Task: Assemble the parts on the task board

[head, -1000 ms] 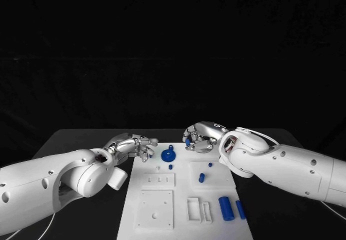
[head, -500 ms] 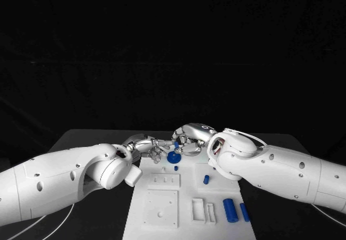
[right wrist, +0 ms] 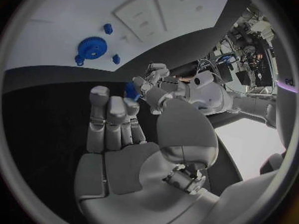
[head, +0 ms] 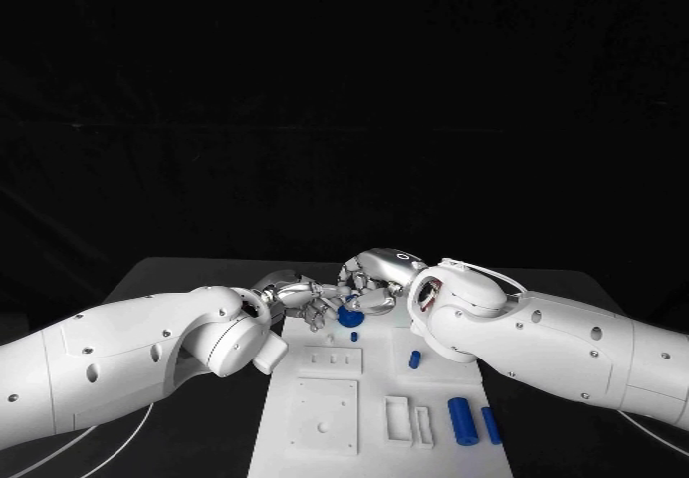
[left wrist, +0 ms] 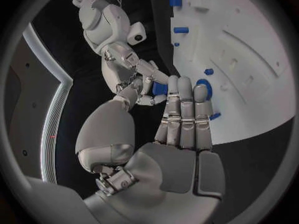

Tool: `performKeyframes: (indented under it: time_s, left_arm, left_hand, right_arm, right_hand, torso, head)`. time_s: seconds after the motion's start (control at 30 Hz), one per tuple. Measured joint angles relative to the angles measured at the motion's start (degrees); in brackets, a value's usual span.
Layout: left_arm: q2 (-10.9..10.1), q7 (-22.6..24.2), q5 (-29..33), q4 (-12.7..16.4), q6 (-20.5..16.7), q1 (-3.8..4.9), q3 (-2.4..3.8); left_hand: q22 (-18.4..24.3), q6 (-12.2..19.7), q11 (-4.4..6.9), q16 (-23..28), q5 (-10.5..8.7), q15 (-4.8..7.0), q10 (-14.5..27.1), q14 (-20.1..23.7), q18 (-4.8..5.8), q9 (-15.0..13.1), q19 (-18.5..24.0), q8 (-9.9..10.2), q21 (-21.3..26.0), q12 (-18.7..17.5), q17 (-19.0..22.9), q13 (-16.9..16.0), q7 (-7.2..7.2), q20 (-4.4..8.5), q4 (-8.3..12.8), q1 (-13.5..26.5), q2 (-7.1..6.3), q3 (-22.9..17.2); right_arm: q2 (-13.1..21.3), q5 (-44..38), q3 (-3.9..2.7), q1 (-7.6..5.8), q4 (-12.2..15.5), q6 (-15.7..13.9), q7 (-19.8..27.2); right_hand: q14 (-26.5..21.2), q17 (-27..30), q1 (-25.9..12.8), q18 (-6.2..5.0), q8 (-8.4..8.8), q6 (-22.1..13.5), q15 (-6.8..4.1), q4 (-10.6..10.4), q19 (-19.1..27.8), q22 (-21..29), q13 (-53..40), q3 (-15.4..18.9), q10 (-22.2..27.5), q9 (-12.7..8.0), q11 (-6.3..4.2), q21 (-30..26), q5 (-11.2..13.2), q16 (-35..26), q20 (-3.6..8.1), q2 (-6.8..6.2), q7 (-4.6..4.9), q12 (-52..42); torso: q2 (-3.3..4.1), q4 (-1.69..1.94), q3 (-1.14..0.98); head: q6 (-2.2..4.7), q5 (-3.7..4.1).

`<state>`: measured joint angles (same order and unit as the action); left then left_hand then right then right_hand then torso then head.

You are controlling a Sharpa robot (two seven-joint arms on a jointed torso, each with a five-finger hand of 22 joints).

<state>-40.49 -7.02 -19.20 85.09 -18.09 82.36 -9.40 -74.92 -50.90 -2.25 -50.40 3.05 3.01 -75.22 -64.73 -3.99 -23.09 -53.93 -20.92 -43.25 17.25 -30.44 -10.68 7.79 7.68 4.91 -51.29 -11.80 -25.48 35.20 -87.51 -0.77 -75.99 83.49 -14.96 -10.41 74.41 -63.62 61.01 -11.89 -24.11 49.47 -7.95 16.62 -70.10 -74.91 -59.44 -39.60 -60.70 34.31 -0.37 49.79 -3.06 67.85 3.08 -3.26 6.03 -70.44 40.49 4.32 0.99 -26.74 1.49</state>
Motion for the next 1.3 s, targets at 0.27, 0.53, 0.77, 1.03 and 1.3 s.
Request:
performKeyframes:
  time_s: [0.27,0.53,0.77,1.03,1.3]
  left_arm:
    - [0.3,-0.5,-0.5,-0.1,-0.2,0.00,0.00]
    - [0.5,-1.0,-0.6,-0.1,-0.7,0.00,-0.03]
    - [0.7,-1.4,-0.6,-0.2,-1.0,0.00,-0.10]
    - [0.8,-1.9,-0.5,-0.4,-1.0,-0.02,-0.16]
    - [1.1,-2.3,-0.5,-0.9,-1.2,-0.06,-0.19]
  left_hand:
    - [0.0,-0.2,0.00,0.0,0.00,0.00,0.0,0.0,0.07,0.0,0.0,0.0,0.0,0.0,0.0,-0.1,0.19,0.00,-0.5,0.3,0.27,0.1]
    - [0.0,-0.2,0.13,-0.4,0.00,0.00,0.1,0.0,0.04,0.0,0.4,0.0,0.0,0.0,0.0,-0.3,0.20,-0.01,-0.7,0.0,1.04,0.2]
    - [0.0,-0.4,0.20,-0.4,0.00,0.00,0.2,0.0,-0.02,0.0,0.4,0.0,-0.3,-0.2,0.0,-0.5,0.00,-0.01,-0.2,-1.1,3.28,0.8]
    - [0.0,-1.0,0.00,-0.4,0.00,-0.01,0.4,0.0,-0.01,0.2,0.4,0.0,-0.6,-0.2,0.0,-0.9,-0.21,-0.02,1.6,-3.3,6.04,1.7]
    - [0.0,-1.7,0.00,-0.6,1.12,-0.01,0.4,0.0,0.01,0.4,0.6,0.0,-0.9,-0.2,0.1,-1.2,-0.34,-0.22,2.5,-3.5,7.83,2.2]
  right_arm:
    - [-0.3,-0.3,0.04,0.08,0.2,0.6,-0.2]
    - [-0.6,-0.5,0.05,0.11,0.3,0.9,-0.4]
    - [-0.8,-0.6,0.03,0.20,0.4,0.9,-0.6]
    - [-1.1,-0.6,0.01,0.35,0.4,0.9,-0.9]
    - [-1.3,-0.6,0.11,0.58,0.6,0.9,-1.1]
  right_hand:
    - [0.1,0.0,0.0,0.00,0.21,0.0,0.10,0.0,0.0,0.0,0.0,0.0,-0.1,0.0,-0.09,0.0,0.0,0.0,-0.01,0.00,-0.01,0.0]
    - [0.1,0.0,0.0,0.00,0.21,0.0,0.13,0.0,0.0,0.0,0.0,0.0,-0.1,0.1,-0.10,0.0,0.0,0.0,-0.01,0.00,-0.01,0.0]
    - [0.3,0.0,0.0,0.00,0.22,0.0,0.07,-0.2,-0.3,0.0,0.0,-0.2,-0.2,0.1,-0.19,0.0,0.0,0.0,0.09,0.00,-0.02,0.2]
    - [0.3,0.0,-0.2,0.00,0.23,0.2,0.05,0.0,-0.3,0.0,0.0,-0.3,-0.2,0.1,-0.21,0.0,0.0,0.0,0.08,-0.22,-0.20,0.2]
    - [0.2,0.0,-0.2,0.00,0.38,0.2,-0.05,0.0,-0.2,0.0,0.0,-0.3,-0.3,0.1,-0.30,0.0,0.0,0.0,0.20,-0.22,-0.21,0.2]
  torso:
    - [0.07,-0.04,-0.03]
    - [0.12,0.01,-0.03]
    - [0.14,0.02,-0.03]
    - [0.19,0.08,-0.01]
    - [0.18,0.08,-0.01]
  head:
    - [0.11,0.15]
    - [0.10,0.22]
    - [0.03,0.26]
    - [-0.03,0.31]
    - [-0.05,0.23]
